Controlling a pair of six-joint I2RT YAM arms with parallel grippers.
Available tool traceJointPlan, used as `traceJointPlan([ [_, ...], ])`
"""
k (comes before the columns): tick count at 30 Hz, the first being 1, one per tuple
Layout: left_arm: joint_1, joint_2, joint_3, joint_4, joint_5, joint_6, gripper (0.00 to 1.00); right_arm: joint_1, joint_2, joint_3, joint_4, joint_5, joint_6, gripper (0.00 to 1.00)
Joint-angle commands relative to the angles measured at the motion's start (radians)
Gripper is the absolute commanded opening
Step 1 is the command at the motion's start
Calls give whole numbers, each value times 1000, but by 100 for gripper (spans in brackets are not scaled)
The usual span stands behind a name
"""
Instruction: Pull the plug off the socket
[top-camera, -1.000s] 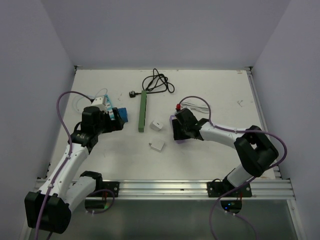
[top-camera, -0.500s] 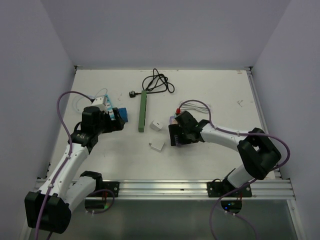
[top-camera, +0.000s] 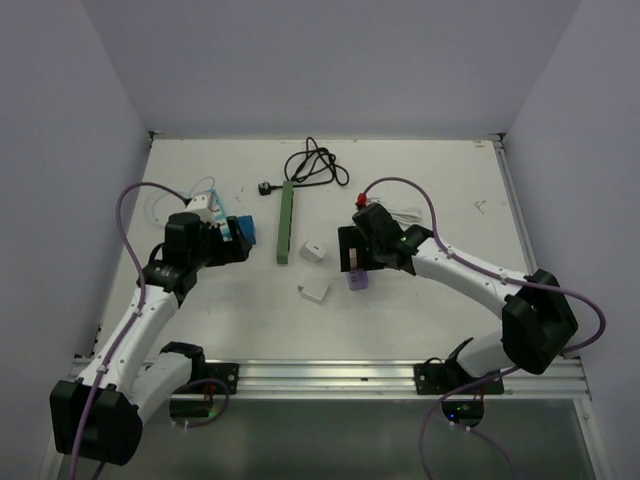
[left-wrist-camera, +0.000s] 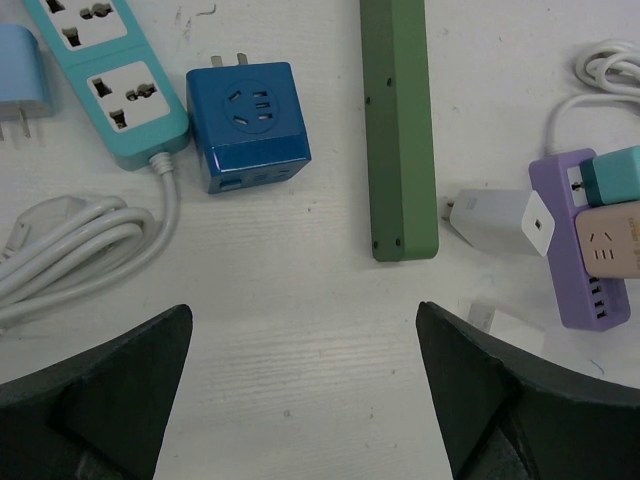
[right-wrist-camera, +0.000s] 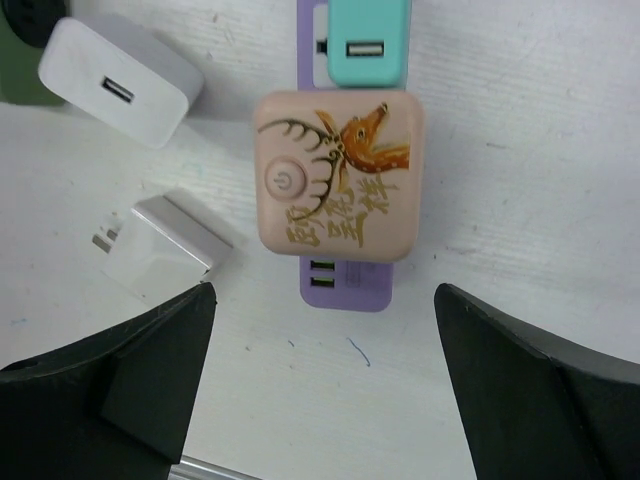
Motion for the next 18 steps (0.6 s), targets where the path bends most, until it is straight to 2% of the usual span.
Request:
traceJointPlan([
  [1, 11, 5, -10, 58, 49, -3, 98, 1, 31, 82, -21, 54, -19, 95],
  [7, 5, 12, -47, 87, 133, -94, 98, -7, 97, 135, -8, 66, -23, 93],
  [12, -50, -11, -58, 108, 118, -206, 97, -13, 132, 136, -3, 83, -11, 91],
  [16, -222, -2, -36, 121, 17, -282, 96, -14, 120, 76, 38, 87, 7, 89],
  [18, -268, 24, -38, 148, 6, -325, 96, -14, 117, 53, 57, 83, 6, 86],
])
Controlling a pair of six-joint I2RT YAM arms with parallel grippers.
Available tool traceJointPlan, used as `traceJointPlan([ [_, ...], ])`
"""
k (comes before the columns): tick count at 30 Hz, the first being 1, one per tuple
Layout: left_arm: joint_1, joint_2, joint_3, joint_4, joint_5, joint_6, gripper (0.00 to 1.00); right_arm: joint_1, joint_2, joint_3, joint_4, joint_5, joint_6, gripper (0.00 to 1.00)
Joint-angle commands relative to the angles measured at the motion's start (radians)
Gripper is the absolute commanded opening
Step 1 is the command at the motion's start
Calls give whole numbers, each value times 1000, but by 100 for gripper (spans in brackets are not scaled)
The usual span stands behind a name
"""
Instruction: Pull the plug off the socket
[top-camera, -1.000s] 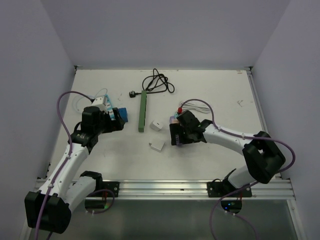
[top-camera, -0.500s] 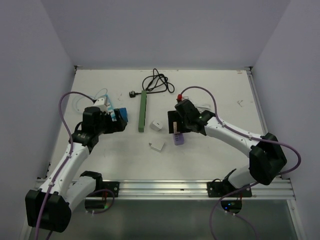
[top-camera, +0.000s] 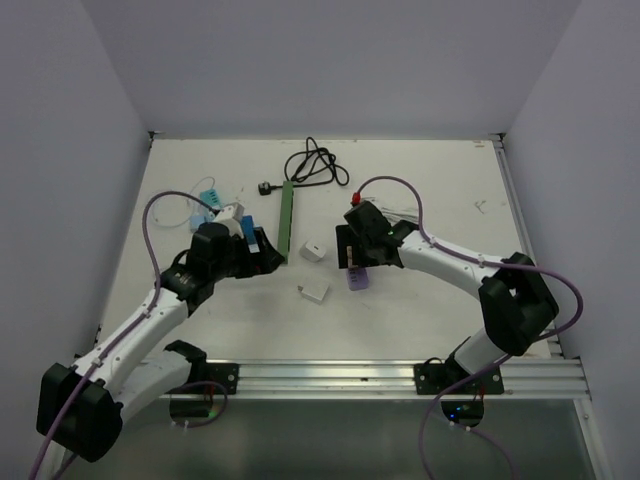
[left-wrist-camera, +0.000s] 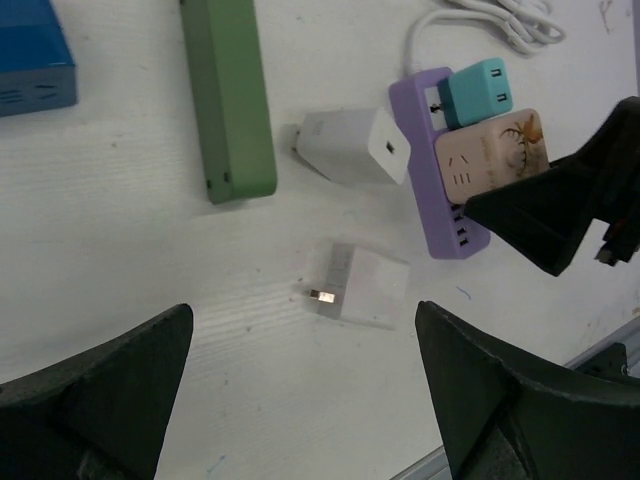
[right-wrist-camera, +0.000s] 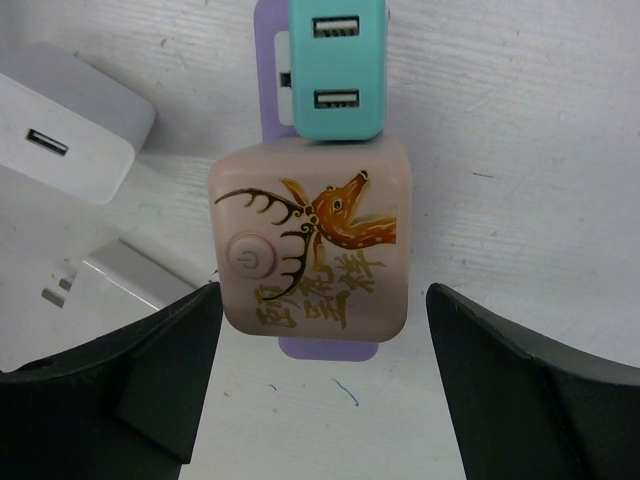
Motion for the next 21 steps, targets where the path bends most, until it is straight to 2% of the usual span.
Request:
traceJointPlan([
  [1, -102, 25, 15, 88, -51, -107, 96, -4, -21, -34, 44, 21, 9, 86],
  [9, -274, 114, 30, 144, -143, -191, 94, -9, -39, 13, 32, 43, -25, 85],
  [16, -369, 177, 35, 189, -197, -256, 94, -17, 33, 92, 17, 47, -42, 85],
  [21, -435, 209, 36, 206, -252, -283, 94, -38, 66, 96, 37, 52, -36, 76],
])
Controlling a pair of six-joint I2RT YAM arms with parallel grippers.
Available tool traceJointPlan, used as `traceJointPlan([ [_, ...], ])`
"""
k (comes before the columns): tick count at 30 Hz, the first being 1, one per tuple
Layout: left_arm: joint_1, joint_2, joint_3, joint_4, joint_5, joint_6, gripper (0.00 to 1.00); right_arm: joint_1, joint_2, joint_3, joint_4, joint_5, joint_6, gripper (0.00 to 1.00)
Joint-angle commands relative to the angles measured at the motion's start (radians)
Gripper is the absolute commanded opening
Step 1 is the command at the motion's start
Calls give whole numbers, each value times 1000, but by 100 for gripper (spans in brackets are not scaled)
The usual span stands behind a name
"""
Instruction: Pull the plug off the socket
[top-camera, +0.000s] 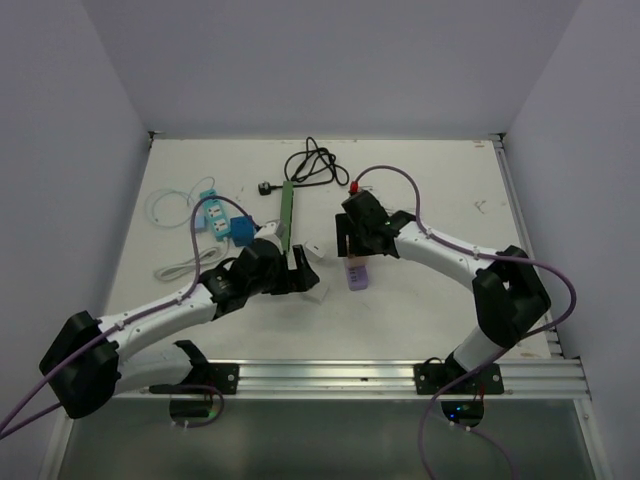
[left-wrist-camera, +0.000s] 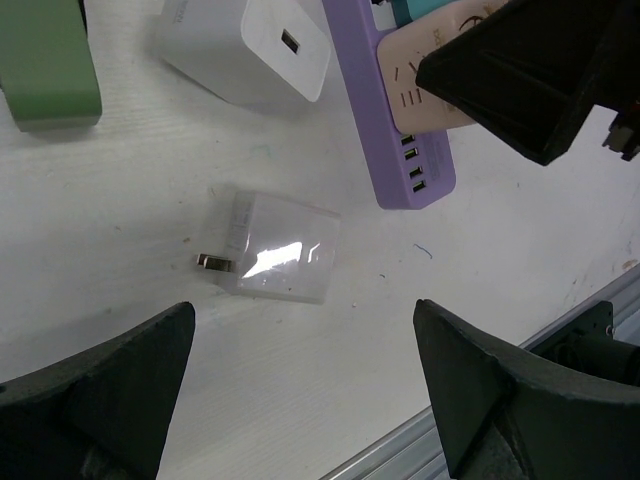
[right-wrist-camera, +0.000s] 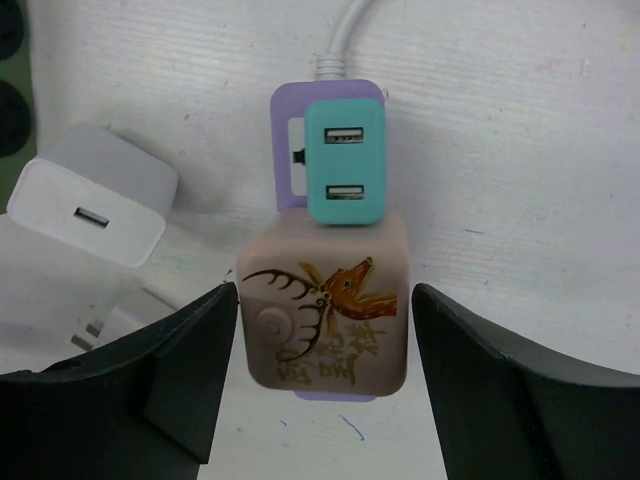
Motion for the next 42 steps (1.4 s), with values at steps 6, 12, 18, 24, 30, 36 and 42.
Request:
traceJointPlan([
  [6, -83, 90, 73, 107, -80, -62, 94, -52, 20, -15, 48, 0, 1, 51],
  [12, -125, 186, 168, 112, -114, -62, 93, -144, -42, -128, 141, -142, 49, 24],
  [18, -134, 312, 261, 121, -122, -71, 92, -230, -92, -239, 227, -279, 93, 13],
  [24, -137, 475, 372, 129, -90, -66, 92, -271, -112, -319, 315, -391, 149, 9],
  [30, -138, 605, 464, 126, -105, -30, 90, -302, -112, -378, 401, -481, 192, 7],
  [36, -137, 659, 436, 193, -88, -28, 85, -328, -108, -423, 467, -543, 222, 7],
  [42, -129, 668, 389, 271, -54, -19, 79, -344, -89, -464, 539, -610, 236, 6],
])
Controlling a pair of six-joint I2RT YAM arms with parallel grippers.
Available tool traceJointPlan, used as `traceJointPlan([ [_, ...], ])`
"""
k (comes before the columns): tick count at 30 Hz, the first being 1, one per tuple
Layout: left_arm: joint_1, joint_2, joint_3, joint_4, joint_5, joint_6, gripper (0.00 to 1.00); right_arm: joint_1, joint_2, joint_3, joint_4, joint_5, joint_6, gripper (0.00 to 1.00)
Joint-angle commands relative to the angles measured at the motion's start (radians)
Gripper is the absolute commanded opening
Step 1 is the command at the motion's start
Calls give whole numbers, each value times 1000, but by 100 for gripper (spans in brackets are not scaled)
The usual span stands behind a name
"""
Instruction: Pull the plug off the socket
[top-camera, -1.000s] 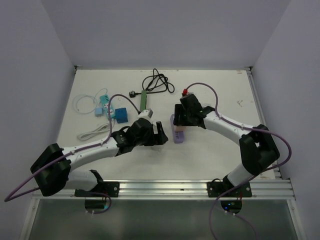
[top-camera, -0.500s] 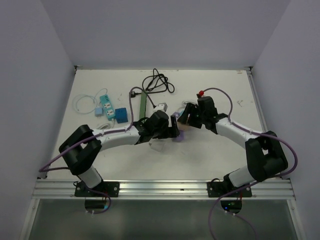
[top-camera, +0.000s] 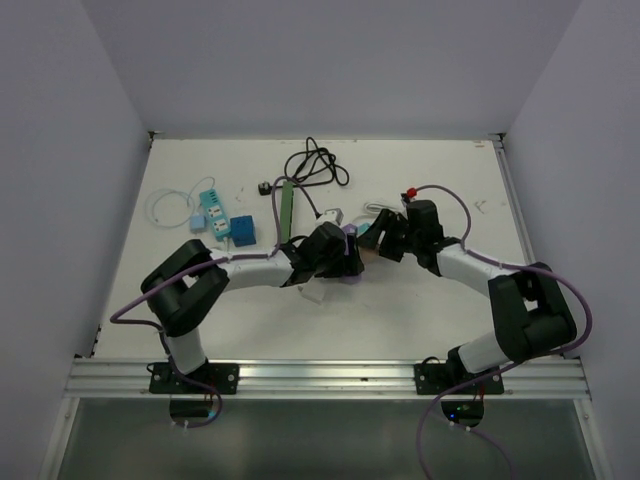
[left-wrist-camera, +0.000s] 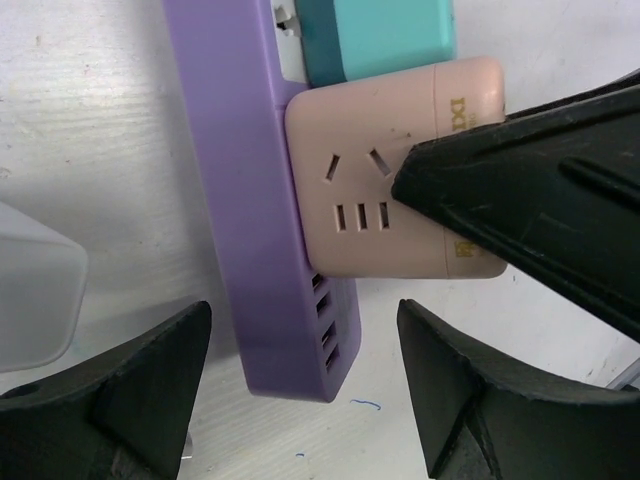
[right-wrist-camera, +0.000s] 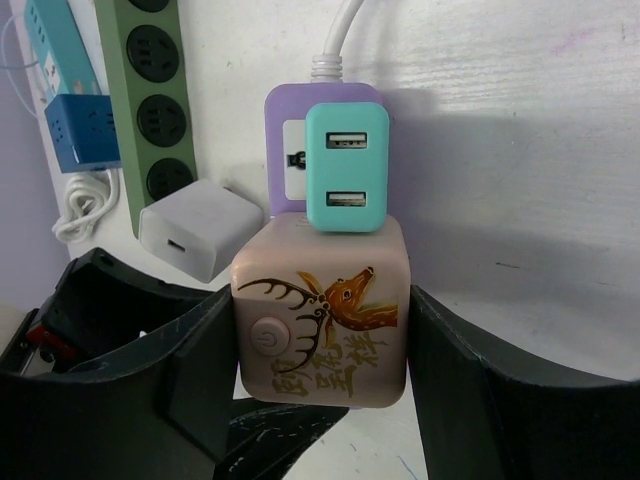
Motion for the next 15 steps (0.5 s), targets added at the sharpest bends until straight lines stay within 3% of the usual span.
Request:
traceJointPlan([
  [1, 2, 3, -26, 125, 10, 28, 78, 3, 40, -48, -25, -75, -4, 6],
  [7, 31, -6, -95, 203, 66, 17, 73, 3, 39, -71, 3, -104, -7, 6],
  [15, 57, -34, -180, 273, 92, 20, 57, 3, 59, -90, 49, -133, 2, 7],
])
